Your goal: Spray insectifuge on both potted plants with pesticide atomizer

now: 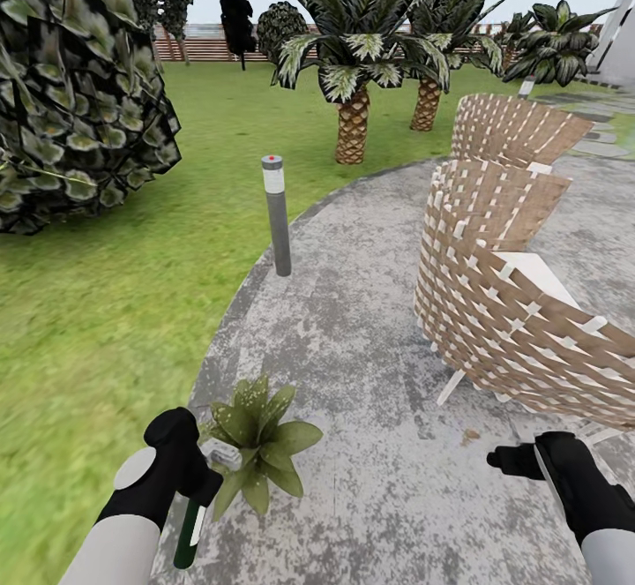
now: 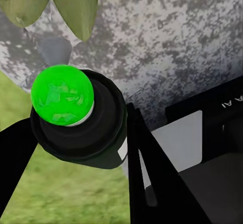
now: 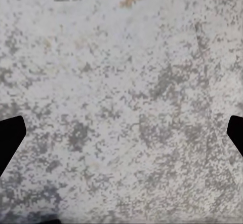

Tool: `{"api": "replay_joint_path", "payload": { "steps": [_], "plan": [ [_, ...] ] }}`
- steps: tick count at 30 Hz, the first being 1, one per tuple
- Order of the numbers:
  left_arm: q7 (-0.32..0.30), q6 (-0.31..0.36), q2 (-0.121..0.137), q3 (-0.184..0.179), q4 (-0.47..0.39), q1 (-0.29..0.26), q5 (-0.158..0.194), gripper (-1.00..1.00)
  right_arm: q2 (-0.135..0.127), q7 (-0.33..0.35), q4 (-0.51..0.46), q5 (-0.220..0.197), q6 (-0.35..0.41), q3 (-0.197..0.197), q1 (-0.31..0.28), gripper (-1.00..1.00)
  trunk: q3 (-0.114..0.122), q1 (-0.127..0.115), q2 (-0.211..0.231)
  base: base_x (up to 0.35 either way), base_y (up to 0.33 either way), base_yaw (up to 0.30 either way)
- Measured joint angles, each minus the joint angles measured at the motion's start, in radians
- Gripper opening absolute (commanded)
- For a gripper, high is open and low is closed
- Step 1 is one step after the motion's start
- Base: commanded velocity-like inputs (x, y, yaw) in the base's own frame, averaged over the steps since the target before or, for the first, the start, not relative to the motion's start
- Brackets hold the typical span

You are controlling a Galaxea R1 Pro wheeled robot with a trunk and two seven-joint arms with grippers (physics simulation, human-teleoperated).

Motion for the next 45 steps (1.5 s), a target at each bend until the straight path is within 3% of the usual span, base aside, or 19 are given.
{"api": "replay_joint_path", "payload": {
  "steps": [10,17,29,34,38,45],
  "plan": [
    [-0.002,-0.001,0.004,0.003,0.001,0.116,0.003,-1.00,0.000,0.000,0.038,0.000,0.000,0.002,0.000,1.00,0.000,0.000,0.000,0.000,0.000,0.000],
    [0.000,-0.001,0.002,0.001,0.001,0.119,-0.001,-1.00,0.000,0.000,0.046,0.000,0.000,0.002,0.000,1.00,0.000,0.000,0.000,0.000,0.000,0.000],
    [-0.001,-0.001,0.003,-0.003,0.000,0.003,-0.008,-1.00,0.000,0.000,0.044,0.002,0.000,0.002,0.000,1.00,0.000,0.000,0.000,0.000,0.000,0.000],
    [-0.002,-0.001,0.003,0.001,0.000,0.021,0.000,-1.00,0.000,0.000,0.045,-0.001,0.000,0.003,0.000,1.00,0.000,0.000,0.000,0.000,0.000,0.001],
    [-0.001,-0.001,0.006,0.003,0.000,0.080,0.003,-1.00,0.000,-0.001,0.046,-0.002,0.000,0.004,0.000,1.00,0.000,0.000,0.000,0.000,0.000,0.157],
    [0.001,-0.001,0.004,0.003,0.001,0.085,0.002,-1.00,0.000,-0.002,0.046,-0.001,0.000,0.004,0.000,1.00,-0.004,0.000,0.000,0.000,0.000,0.234]
  ]
}}
